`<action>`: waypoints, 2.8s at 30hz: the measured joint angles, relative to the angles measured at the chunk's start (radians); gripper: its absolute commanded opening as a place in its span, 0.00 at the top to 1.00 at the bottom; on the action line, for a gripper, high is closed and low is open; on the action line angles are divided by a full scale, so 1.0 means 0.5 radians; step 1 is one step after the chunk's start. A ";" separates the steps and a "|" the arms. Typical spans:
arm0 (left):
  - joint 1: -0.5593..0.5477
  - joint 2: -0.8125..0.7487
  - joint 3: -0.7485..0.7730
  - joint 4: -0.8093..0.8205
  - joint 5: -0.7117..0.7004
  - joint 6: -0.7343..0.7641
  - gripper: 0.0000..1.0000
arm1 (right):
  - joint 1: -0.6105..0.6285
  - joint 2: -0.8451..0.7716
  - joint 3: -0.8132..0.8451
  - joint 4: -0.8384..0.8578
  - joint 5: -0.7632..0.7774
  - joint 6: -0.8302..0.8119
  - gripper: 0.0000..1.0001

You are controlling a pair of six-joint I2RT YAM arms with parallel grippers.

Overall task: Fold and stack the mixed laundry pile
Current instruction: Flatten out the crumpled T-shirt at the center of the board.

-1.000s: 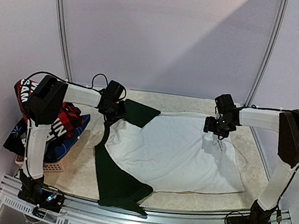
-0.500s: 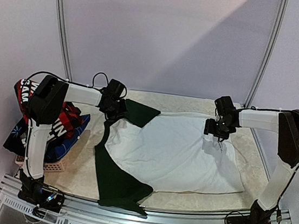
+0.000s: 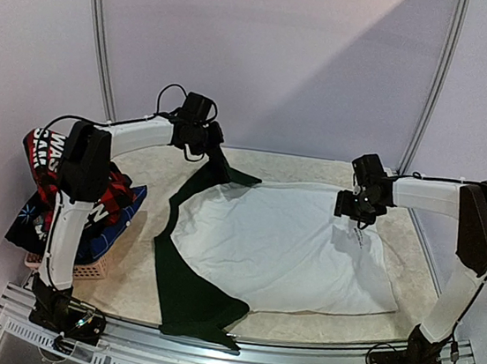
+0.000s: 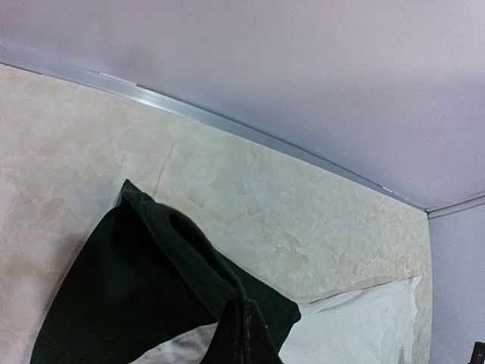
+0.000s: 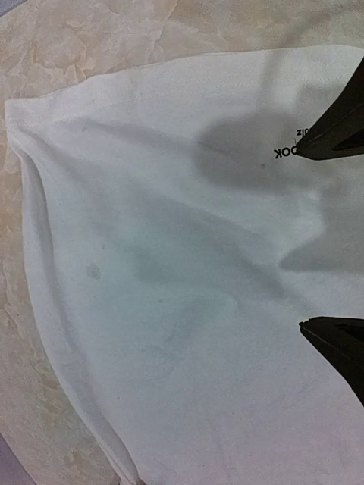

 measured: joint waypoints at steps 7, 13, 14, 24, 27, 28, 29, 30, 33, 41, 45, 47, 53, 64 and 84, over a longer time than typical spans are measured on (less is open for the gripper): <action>0.048 0.255 0.382 -0.024 0.158 -0.019 1.00 | 0.001 -0.029 -0.001 0.002 0.031 0.000 0.28; 0.107 0.436 0.590 0.124 0.311 -0.113 1.00 | 0.001 -0.037 -0.001 0.002 0.046 0.000 0.28; 0.114 0.455 0.601 0.153 0.329 -0.134 1.00 | 0.001 -0.037 -0.001 0.002 0.047 -0.001 0.28; 0.156 0.684 0.688 0.652 0.394 -0.407 0.94 | 0.001 -0.037 0.007 0.013 0.059 -0.001 0.28; 0.156 0.742 0.689 0.800 0.373 -0.500 0.69 | 0.001 -0.037 0.013 0.019 0.058 -0.002 0.29; 0.157 0.759 0.689 0.843 0.370 -0.528 0.59 | 0.001 -0.037 0.014 0.022 0.057 -0.002 0.29; 0.157 0.771 0.689 0.876 0.365 -0.548 0.51 | 0.001 -0.036 0.014 0.024 0.056 -0.002 0.29; 0.158 0.774 0.687 0.896 0.365 -0.561 0.39 | 0.001 -0.036 0.014 0.027 0.056 -0.002 0.28; 0.160 0.764 0.668 0.973 0.364 -0.552 0.15 | 0.001 -0.036 0.014 0.032 0.055 -0.002 0.29; 0.165 0.436 0.299 1.041 0.358 -0.410 0.13 | 0.002 -0.036 0.018 0.061 -0.007 -0.003 0.29; 0.165 0.153 0.095 1.051 0.360 -0.343 0.14 | 0.004 -0.036 0.028 0.065 -0.037 -0.004 0.29; 0.165 0.000 -0.019 1.064 0.365 -0.309 0.15 | 0.006 -0.037 0.028 0.069 -0.045 -0.008 0.29; 0.165 -0.315 -0.328 1.096 0.376 -0.216 0.16 | 0.010 -0.072 0.026 0.077 -0.064 -0.009 0.29; 0.151 -0.645 -0.787 0.882 0.372 0.046 0.17 | 0.047 -0.335 -0.177 0.156 -0.087 0.018 0.27; -0.211 -1.542 -1.354 0.208 -0.146 0.716 0.20 | 0.090 -0.835 -0.582 0.294 -0.096 0.182 0.05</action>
